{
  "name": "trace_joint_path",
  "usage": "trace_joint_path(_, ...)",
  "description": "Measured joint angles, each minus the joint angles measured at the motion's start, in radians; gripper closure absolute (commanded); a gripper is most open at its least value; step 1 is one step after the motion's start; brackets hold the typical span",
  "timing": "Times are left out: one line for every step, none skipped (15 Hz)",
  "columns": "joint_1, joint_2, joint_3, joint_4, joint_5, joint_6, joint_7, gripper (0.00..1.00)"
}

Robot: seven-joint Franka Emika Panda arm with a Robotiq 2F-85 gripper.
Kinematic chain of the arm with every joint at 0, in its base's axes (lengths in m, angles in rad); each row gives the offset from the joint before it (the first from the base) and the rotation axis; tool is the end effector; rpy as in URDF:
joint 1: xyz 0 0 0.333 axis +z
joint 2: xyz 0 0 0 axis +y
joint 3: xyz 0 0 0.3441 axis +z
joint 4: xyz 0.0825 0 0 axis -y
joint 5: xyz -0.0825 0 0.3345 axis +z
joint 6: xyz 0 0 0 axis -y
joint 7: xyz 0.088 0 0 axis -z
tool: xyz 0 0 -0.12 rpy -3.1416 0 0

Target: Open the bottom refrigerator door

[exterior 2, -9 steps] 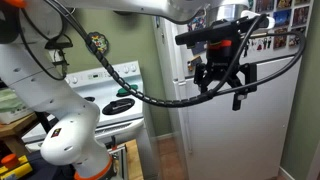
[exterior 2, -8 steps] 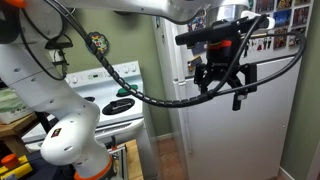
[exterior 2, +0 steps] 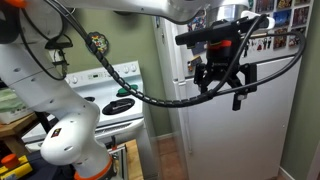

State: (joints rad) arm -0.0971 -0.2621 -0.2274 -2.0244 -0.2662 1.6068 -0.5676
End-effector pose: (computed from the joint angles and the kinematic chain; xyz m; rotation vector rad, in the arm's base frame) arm 0.3712 -0.1688 0.5711 2.9725 0.4289 -0.3515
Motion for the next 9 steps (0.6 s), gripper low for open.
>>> trace_joint_path(0.000,0.000,0.000,0.000,0.000,0.000,0.000,0.00)
trace_joint_path(0.000,0.000,0.000,0.000,0.000,0.000,0.000,0.00)
trace_joint_path(0.000,0.000,0.002,0.000,0.000,0.000,-0.001,0.00)
trace_joint_path(0.002,0.000,0.004,0.000,0.006,-0.010,-0.013,0.00)
trace_joint_path(0.006,0.000,0.008,-0.001,0.011,-0.028,-0.033,0.00)
trace_joint_path(0.010,0.000,0.013,-0.003,0.023,-0.045,-0.054,0.00)
trace_joint_path(0.015,0.000,0.018,-0.006,0.039,-0.061,-0.080,0.00)
trace_joint_path(0.022,0.000,0.023,-0.011,0.056,-0.072,-0.107,0.00)
trace_joint_path(0.029,-0.002,0.027,-0.019,0.071,-0.073,-0.132,0.00)
